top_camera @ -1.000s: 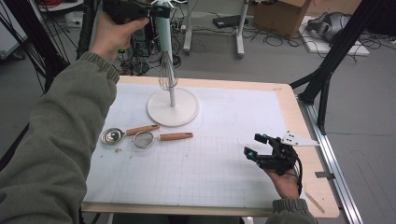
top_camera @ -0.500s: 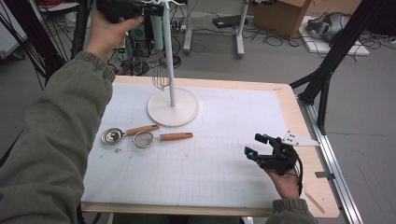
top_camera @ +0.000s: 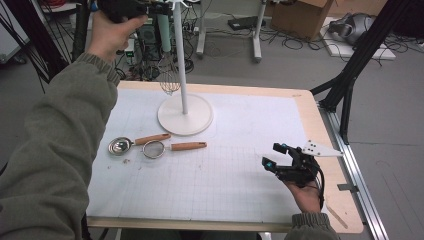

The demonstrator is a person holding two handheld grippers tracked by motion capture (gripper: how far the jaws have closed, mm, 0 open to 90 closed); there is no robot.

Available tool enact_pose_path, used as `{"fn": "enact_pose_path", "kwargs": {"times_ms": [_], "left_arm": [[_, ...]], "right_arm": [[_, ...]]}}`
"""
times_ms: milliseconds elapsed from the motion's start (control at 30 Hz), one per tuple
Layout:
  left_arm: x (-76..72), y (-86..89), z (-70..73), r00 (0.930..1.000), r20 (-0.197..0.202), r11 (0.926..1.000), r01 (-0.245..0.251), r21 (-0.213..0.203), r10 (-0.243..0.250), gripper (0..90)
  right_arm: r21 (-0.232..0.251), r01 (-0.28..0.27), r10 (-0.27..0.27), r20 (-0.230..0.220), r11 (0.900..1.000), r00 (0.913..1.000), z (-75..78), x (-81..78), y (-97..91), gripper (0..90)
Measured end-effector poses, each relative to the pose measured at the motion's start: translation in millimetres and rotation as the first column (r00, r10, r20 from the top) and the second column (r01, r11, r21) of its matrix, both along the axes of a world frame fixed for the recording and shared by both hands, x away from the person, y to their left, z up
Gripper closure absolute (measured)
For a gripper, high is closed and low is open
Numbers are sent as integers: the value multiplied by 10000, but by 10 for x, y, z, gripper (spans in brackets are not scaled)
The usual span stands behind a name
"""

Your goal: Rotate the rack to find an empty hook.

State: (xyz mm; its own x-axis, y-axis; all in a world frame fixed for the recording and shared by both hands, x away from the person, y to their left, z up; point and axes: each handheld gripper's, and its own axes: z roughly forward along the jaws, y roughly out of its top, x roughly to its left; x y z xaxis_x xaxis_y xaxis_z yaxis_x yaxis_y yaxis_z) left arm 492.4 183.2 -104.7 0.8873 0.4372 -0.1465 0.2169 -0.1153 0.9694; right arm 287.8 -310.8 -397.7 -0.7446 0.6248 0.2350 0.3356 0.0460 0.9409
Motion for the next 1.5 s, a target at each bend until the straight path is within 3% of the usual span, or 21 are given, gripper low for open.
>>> {"fn": "enact_pose_path", "kwargs": {"times_ms": [433,767,867,967,1200,1500], "left_arm": [[-14,53,0,10000,-54,10000,-23,85,23,884],[-201,97,49,9999,115,9995,104,285,-107,807],[-272,142,11,9997,227,9998,129,144,-132,776],[-333,179,-46,9998,192,9993,23,365,-30,753],[-471,247,-109,9997,233,9989,96,464,-107,704],[-628,295,-200,9992,247,9990,313,325,-321,637]], "right_arm": [[25,-25,25,22,10000,10000,0,-1,-1,194],[-24,25,-25,72,10000,10000,7,-17,5,194],[13,49,-49,59,10000,10000,5,-24,9,194],[-27,18,-18,80,10000,10000,4,-30,26,193],[-27,26,-26,116,10000,9999,14,-47,35,193],[-174,41,-39,104,9998,9999,11,-58,53,193]]}}
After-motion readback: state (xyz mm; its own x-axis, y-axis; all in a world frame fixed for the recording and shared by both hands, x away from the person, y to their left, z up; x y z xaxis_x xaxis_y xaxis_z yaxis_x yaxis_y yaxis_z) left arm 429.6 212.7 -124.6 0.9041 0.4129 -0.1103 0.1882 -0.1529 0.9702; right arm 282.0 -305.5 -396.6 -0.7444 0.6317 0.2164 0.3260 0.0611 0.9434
